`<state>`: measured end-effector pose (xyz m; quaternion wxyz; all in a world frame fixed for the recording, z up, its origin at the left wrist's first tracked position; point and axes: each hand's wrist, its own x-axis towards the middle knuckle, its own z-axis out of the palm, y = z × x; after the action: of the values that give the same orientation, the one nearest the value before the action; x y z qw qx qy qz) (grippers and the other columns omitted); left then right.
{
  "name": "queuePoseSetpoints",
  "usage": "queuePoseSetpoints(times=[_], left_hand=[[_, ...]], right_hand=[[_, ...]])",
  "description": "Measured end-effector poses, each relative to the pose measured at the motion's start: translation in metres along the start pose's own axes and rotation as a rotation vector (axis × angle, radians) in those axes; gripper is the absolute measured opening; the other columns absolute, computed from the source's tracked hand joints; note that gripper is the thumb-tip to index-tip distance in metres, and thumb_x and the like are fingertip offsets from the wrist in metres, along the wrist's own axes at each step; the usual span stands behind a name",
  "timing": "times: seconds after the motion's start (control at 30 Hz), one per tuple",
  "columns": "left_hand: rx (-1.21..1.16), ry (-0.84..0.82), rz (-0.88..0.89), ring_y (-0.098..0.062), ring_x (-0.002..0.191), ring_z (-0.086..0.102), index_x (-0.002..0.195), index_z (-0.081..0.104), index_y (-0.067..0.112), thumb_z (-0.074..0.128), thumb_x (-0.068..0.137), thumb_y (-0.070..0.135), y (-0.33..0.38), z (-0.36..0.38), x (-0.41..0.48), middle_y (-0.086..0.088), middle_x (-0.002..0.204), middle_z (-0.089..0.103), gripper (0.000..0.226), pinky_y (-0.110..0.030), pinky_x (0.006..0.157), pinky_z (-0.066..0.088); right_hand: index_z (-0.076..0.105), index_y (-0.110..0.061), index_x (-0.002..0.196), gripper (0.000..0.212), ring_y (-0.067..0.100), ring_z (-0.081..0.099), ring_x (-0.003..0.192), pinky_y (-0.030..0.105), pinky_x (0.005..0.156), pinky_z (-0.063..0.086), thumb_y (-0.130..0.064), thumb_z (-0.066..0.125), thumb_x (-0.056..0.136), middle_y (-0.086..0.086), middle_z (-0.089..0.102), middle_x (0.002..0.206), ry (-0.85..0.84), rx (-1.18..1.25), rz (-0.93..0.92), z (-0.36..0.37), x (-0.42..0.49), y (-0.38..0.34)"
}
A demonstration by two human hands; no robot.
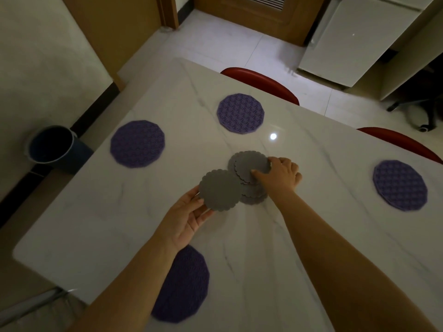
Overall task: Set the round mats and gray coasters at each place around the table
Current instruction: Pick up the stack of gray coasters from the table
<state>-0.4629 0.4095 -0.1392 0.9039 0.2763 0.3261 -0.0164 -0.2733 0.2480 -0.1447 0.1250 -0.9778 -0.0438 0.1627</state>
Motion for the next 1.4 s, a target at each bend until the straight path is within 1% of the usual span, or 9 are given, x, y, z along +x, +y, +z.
queuePoseSetpoints(times=[0.1, 0.27, 0.37, 0.43, 0.53, 0.77, 1.2, 1.3, 1.4], left_hand=[[-0.002, 0.011, -0.002, -0.020, 0.098, 0.071, 0.124, 0.060, 0.011, 0.051, 0.090, -0.002, -0.001, -0.001, 0.002, -0.011, 0.117, 0.070, 0.038, -0.030, 0.075, 0.059], [0.025, 0.044, -0.013, -0.021, 0.100, 0.069, 0.125, 0.059, 0.010, 0.047, 0.093, -0.003, -0.004, -0.004, 0.003, -0.012, 0.119, 0.069, 0.037, -0.030, 0.075, 0.059], [0.034, 0.059, -0.028, -0.021, 0.099, 0.069, 0.123, 0.060, 0.010, 0.047, 0.094, -0.003, -0.006, -0.004, 0.004, -0.011, 0.120, 0.069, 0.035, -0.030, 0.074, 0.059], [0.049, 0.047, -0.037, -0.021, 0.101, 0.069, 0.125, 0.059, 0.010, 0.046, 0.094, -0.003, -0.008, -0.003, 0.004, -0.012, 0.120, 0.068, 0.035, -0.031, 0.076, 0.059], [0.082, 0.023, -0.055, -0.023, 0.105, 0.067, 0.127, 0.057, 0.010, 0.046, 0.093, -0.001, -0.011, 0.001, 0.004, -0.012, 0.122, 0.066, 0.037, -0.033, 0.083, 0.058], [0.065, -0.015, -0.037, -0.020, 0.098, 0.070, 0.123, 0.060, 0.011, 0.049, 0.090, -0.001, -0.014, 0.005, 0.005, -0.009, 0.113, 0.071, 0.037, -0.032, 0.081, 0.059], [0.139, 0.058, 0.046, -0.022, 0.099, 0.071, 0.121, 0.059, 0.010, 0.049, 0.092, -0.002, -0.018, 0.000, -0.002, -0.010, 0.110, 0.073, 0.032, -0.029, 0.074, 0.058], [0.130, 0.094, 0.081, -0.022, 0.097, 0.071, 0.119, 0.060, 0.009, 0.049, 0.093, -0.003, -0.016, -0.002, -0.004, -0.009, 0.107, 0.074, 0.030, -0.028, 0.073, 0.058], [0.106, 0.111, 0.094, -0.022, 0.098, 0.071, 0.119, 0.059, 0.008, 0.051, 0.091, -0.003, -0.013, -0.007, -0.005, -0.009, 0.109, 0.074, 0.031, -0.029, 0.073, 0.058]], right_hand=[[0.051, -0.025, 0.126, 0.052, 0.029, 0.032, 0.132, 0.044, 0.108, 0.025, -0.042, 0.066, 0.080, 0.006, 0.045, 0.137, 0.106, 0.152, 0.009, -0.002, -0.004, 0.000], [0.060, -0.024, 0.099, 0.010, 0.017, 0.062, 0.099, 0.027, 0.080, 0.051, -0.021, 0.060, 0.090, -0.009, 0.063, 0.094, 0.119, 1.028, 0.122, -0.025, -0.023, 0.008], [0.063, -0.022, 0.096, 0.008, 0.016, 0.065, 0.091, 0.030, 0.076, 0.056, -0.020, 0.062, 0.089, -0.001, 0.067, 0.096, 0.030, 1.258, 0.172, -0.031, -0.041, 0.011], [0.065, -0.015, 0.099, 0.013, 0.018, 0.065, 0.087, 0.034, 0.079, 0.057, -0.019, 0.064, 0.087, 0.004, 0.068, 0.095, -0.142, 1.353, 0.194, -0.027, -0.054, 0.009], [0.066, -0.013, 0.093, 0.007, 0.017, 0.065, 0.082, 0.029, 0.071, 0.058, -0.017, 0.065, 0.086, 0.005, 0.067, 0.090, -0.358, 1.274, 0.188, -0.014, -0.069, -0.001], [0.065, -0.015, 0.110, 0.024, 0.017, 0.064, 0.094, 0.034, 0.086, 0.053, -0.019, 0.066, 0.086, 0.001, 0.067, 0.101, -0.152, 0.884, 0.089, 0.011, -0.077, -0.004], [0.063, -0.021, 0.113, 0.026, 0.007, 0.057, 0.087, 0.011, 0.068, 0.040, -0.029, 0.060, 0.089, -0.009, 0.061, 0.096, -0.214, 0.657, -0.107, 0.011, -0.073, -0.016], [0.064, -0.020, 0.114, 0.028, 0.017, 0.061, 0.097, 0.022, 0.075, 0.045, -0.033, 0.056, 0.090, -0.002, 0.064, 0.099, -0.141, 0.555, -0.129, 0.009, -0.059, -0.021], [0.048, -0.017, 0.134, 0.050, 0.030, 0.042, 0.120, 0.039, 0.098, 0.038, -0.039, 0.055, 0.089, 0.010, 0.050, 0.131, 0.039, 0.298, -0.093, 0.008, -0.035, -0.020]])
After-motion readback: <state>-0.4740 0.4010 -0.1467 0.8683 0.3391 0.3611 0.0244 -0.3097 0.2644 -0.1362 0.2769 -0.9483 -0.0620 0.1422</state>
